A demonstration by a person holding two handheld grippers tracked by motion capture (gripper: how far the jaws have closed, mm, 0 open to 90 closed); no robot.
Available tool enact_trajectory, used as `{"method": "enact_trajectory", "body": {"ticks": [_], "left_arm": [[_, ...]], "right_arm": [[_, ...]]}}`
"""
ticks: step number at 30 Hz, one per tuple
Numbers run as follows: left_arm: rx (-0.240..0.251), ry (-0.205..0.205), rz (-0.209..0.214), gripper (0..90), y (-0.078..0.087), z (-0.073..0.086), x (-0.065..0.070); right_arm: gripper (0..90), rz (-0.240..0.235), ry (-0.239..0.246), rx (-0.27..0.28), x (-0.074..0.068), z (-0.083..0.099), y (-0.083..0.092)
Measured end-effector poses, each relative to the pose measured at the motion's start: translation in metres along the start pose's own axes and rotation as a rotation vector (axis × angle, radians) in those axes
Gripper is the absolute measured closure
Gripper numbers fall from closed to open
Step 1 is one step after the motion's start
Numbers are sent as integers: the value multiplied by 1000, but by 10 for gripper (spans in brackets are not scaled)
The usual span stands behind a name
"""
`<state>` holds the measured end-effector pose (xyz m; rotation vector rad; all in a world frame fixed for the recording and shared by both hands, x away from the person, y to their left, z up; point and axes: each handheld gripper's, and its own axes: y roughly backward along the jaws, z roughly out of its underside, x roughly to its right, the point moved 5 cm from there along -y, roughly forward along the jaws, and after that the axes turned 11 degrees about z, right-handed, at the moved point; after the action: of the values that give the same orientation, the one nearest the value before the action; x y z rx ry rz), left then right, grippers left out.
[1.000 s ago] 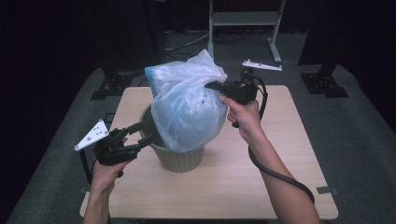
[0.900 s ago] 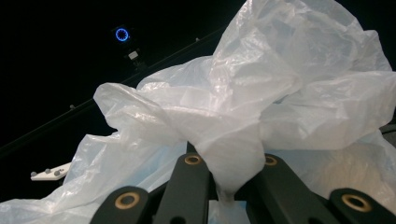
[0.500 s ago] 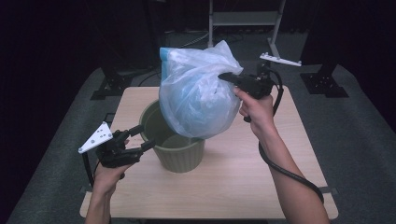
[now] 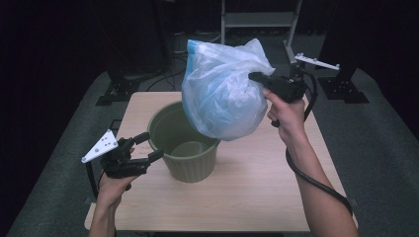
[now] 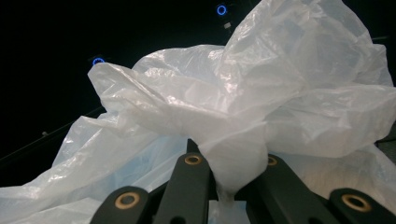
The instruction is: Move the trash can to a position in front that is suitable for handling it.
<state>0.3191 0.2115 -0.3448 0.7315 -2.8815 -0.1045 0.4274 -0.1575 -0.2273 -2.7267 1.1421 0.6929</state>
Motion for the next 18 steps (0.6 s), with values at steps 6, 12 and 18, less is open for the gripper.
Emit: {"method": "enact_trajectory", "body": {"ticks": [6, 12, 18], "left_arm": [[-6, 0, -2, 164, 0, 1, 0], [-9, 2, -2, 164, -1, 1, 0], [-6, 7, -10, 142, 0, 1, -1]], "right_arm": [[882, 25, -7, 12, 9, -3, 11], [882, 59, -9, 25, 21, -5, 22], [882, 93, -8, 25, 31, -4, 31]]}}
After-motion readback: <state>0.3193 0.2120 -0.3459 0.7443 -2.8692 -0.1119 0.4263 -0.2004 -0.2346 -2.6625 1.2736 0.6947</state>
